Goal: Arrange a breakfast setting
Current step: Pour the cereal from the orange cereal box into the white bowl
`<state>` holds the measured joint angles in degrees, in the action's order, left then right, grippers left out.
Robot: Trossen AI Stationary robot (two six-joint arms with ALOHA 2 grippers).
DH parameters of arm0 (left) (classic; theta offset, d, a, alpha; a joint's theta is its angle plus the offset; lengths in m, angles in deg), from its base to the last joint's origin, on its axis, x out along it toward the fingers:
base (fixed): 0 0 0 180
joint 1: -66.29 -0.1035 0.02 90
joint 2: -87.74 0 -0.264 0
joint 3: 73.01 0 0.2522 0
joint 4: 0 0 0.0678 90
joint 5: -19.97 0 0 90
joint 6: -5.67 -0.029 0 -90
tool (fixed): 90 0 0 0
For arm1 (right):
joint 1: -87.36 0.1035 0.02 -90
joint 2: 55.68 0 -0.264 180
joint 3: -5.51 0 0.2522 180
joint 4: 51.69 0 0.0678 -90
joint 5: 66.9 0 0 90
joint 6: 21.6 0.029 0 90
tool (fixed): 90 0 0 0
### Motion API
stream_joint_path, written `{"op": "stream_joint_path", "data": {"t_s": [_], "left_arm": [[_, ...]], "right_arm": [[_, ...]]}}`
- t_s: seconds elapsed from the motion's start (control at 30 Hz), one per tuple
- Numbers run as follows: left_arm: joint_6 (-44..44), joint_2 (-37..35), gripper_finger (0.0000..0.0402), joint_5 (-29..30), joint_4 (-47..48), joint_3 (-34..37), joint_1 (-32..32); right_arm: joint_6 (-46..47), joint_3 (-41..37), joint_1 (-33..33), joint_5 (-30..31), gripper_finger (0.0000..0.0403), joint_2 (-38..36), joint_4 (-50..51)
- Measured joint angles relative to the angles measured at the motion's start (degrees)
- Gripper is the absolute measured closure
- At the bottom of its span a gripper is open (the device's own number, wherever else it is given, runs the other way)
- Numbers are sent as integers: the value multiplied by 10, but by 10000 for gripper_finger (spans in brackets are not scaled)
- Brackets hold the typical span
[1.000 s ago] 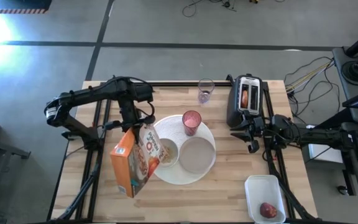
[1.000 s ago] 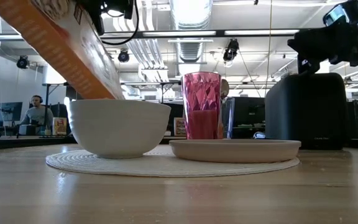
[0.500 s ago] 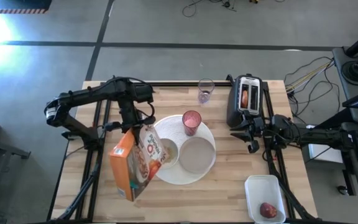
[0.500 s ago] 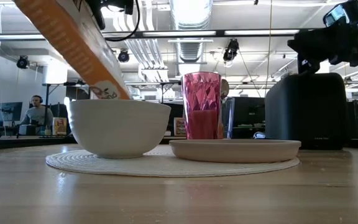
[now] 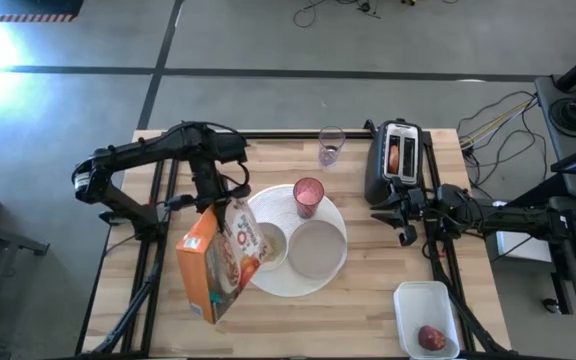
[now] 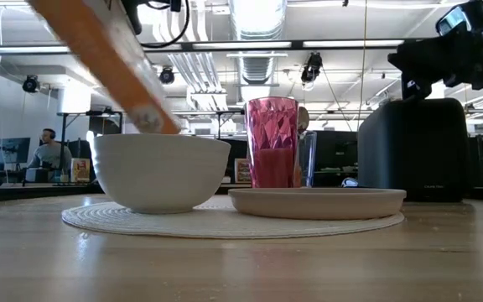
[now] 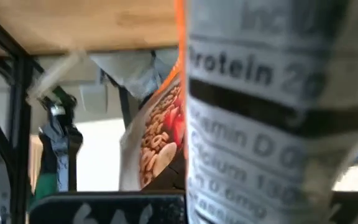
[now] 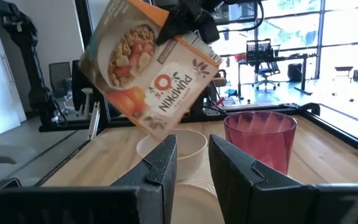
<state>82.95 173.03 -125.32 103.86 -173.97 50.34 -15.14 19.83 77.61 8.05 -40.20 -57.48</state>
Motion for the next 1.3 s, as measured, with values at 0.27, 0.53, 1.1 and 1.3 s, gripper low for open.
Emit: {"op": "stream_joint_path", "data": {"t_s": [0.27,0.53,1.1,1.3], "left_arm": [[5,0,402,-24,-1,1,4],[11,-1,402,-50,-1,3,3],[-22,14,402,-62,-1,12,1],[-58,13,402,-46,-1,15,-8]], "right_arm": [[11,0,0,1,319,0,-3],[0,0,0,0,319,1,0],[-6,0,0,0,319,1,1],[5,0,0,0,319,0,-1]]}}
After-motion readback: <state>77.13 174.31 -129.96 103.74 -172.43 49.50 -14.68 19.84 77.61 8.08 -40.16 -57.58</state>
